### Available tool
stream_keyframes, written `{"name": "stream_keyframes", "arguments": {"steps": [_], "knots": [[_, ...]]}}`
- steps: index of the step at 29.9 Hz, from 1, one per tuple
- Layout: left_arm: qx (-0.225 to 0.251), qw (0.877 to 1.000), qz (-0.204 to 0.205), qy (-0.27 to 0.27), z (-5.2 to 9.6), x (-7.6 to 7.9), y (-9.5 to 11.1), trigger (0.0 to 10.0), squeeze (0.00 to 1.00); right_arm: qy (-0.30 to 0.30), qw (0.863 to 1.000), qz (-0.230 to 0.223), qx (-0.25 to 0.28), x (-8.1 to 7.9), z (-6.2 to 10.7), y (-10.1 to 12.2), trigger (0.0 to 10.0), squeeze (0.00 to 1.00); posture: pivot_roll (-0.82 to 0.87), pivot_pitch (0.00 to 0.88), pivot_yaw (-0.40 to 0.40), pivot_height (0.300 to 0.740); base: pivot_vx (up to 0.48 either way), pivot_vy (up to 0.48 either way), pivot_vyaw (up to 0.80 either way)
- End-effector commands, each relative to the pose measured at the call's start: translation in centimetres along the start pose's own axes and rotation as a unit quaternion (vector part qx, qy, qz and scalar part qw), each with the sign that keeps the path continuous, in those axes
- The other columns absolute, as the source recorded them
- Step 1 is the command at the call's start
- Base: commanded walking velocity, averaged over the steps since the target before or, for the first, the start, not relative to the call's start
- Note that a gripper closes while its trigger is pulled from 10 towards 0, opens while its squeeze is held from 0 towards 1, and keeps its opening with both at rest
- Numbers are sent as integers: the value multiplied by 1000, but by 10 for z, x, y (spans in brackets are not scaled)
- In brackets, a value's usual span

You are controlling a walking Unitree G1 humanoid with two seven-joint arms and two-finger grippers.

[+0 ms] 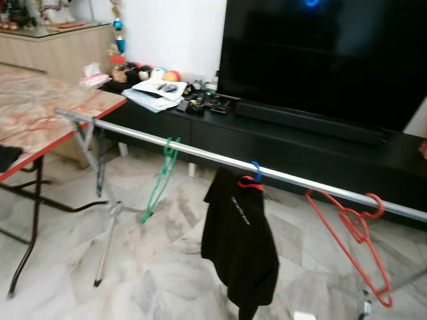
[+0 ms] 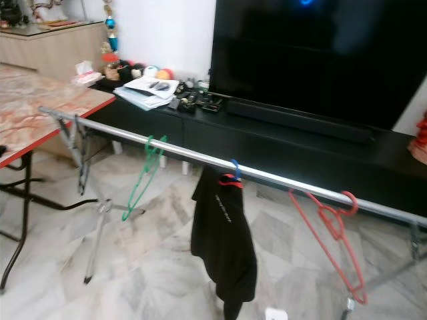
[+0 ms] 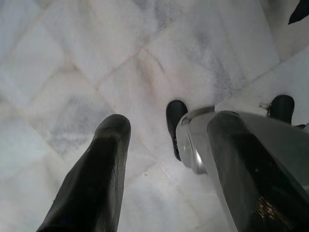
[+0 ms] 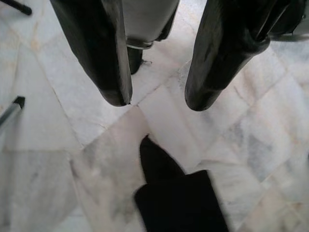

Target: Hang hanger

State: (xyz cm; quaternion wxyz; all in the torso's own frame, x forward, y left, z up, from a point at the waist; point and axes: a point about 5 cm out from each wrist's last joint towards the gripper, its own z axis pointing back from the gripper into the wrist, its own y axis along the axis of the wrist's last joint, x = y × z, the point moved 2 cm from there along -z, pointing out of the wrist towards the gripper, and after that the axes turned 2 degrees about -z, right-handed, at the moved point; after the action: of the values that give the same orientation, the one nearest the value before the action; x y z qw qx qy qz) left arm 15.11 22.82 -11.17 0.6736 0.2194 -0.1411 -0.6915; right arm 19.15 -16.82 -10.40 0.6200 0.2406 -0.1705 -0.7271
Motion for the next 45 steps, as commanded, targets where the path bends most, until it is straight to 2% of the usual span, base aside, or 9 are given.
{"name": "stream_keyframes", "arguments": {"steps": [1, 6, 8, 13, 22, 27, 32, 37, 45], "knots": [[6, 1000, 12, 5, -1, 0, 5, 10000, 0, -3, 1000, 4, -7, 4, 1, -2, 10000, 0, 131, 0, -60, 740, 0, 0, -781], [4, 1000, 20, 8, -1, 0, 5, 10000, 0, -5, 1000, 5, -7, 7, 1, 0, 10000, 0, 136, 0, -74, 740, 0, 0, -779], [-2, 1000, 26, 10, 0, 0, 0, 10000, 0, -11, 1000, 7, -9, 17, 2, 2, 10000, 0, 137, 0, -83, 740, 0, 0, -778], [-8, 999, 46, 21, 1, -2, -5, 10000, 0, -15, 1000, 20, -17, 25, 4, 2, 10000, 0, 163, 0, -99, 740, 0, 288, -779], [-32, 999, 5, 17, 5, -10, -23, 10000, 0, -39, 999, -17, -22, 39, 8, -8, 10000, 0, 97, 0, -34, 740, 0, 53, -777], [-26, 999, 3, 24, 6, -17, -19, 10000, 0, -38, 999, -23, -27, 37, 8, -12, 10000, 0, 118, 0, -7, 740, 0, 0, -779], [-17, 999, -9, 26, 5, -23, -13, 10000, 0, -29, 998, -41, -23, 21, 6, -17, 10000, 0, 110, 0, 35, 740, 0, 0, -776], [-6, 999, -42, 24, 5, -37, 4, 10000, 0, -38, 997, -70, -17, 15, 5, -19, 10000, 0, 102, 0, 119, 740, 0, 0, -775], [5, 998, -51, 36, 7, -58, 19, 10000, 0, -39, 996, -81, -27, -2, 3, -26, 10000, 0, 89, 0, 111, 740, 0, 0, -775]]}}
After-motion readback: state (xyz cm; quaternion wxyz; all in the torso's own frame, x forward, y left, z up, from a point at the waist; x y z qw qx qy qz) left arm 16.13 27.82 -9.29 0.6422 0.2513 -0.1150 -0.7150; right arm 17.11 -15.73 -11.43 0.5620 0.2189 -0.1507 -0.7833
